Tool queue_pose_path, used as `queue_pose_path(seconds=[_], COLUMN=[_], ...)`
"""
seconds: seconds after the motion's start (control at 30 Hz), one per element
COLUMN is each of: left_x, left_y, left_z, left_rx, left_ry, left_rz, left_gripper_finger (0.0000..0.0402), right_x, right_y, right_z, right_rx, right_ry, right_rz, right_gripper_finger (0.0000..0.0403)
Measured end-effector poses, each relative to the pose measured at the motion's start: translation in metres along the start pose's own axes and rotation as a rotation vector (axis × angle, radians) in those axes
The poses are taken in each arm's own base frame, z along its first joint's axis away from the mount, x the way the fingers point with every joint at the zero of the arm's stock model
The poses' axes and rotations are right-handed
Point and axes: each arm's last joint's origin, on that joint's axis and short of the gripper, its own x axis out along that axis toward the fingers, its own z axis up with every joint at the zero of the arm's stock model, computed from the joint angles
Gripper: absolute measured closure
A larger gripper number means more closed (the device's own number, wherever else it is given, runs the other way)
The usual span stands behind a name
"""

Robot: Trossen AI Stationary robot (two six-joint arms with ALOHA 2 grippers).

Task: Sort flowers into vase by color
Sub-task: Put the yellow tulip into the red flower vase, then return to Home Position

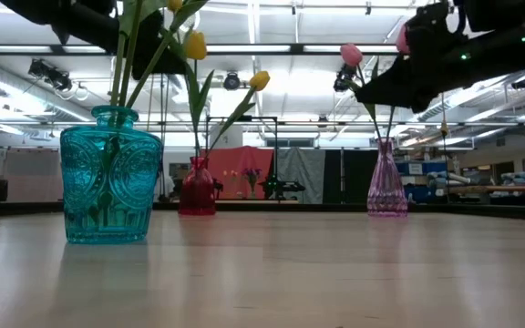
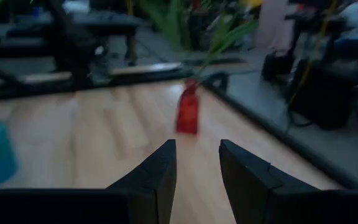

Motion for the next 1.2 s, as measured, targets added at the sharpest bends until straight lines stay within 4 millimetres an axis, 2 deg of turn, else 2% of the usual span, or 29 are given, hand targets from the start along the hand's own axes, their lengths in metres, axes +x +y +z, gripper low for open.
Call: queue_pose_path(seconds=[0.3, 0.5, 0.87, 1.03, 1.2], left_x=[0.027, 0.033, 0.052, 0.04, 0.011], left_y=[0.008, 0.009, 0.01, 0.009, 0.007], left_z=[-0.015, -0.019, -0.039, -0.035, -0.023], left_rx=[-0.056, -0.04, -0.065, -0.055, -0.012], left_ry=[0.079, 0.1, 0.207, 0.217, 0.171], left_rz=[-0.012, -0.002, -0.048, -0.047, -0.036], left_gripper_finger=[0.0392, 0.039, 0.0316, 0.0272, 0.0262], right_x=[0.004, 0.008, 0.011, 0.006, -0.013], right_y=[-0.029, -0.043, -0.063, -0.067, -0.073], right_z=[0.014, 0.015, 0.015, 0.016, 0.022], right_rx=[-0.012, -0.012, 0.0, 0.004, 0.016], right_ry=[-0.073, -0.074, -0.074, -0.064, -0.108], right_rz=[0.074, 0.09, 0.095, 0.105, 0.154], right_gripper_finger=[0.0275, 0.0275, 0.0277, 0.0278, 0.0279])
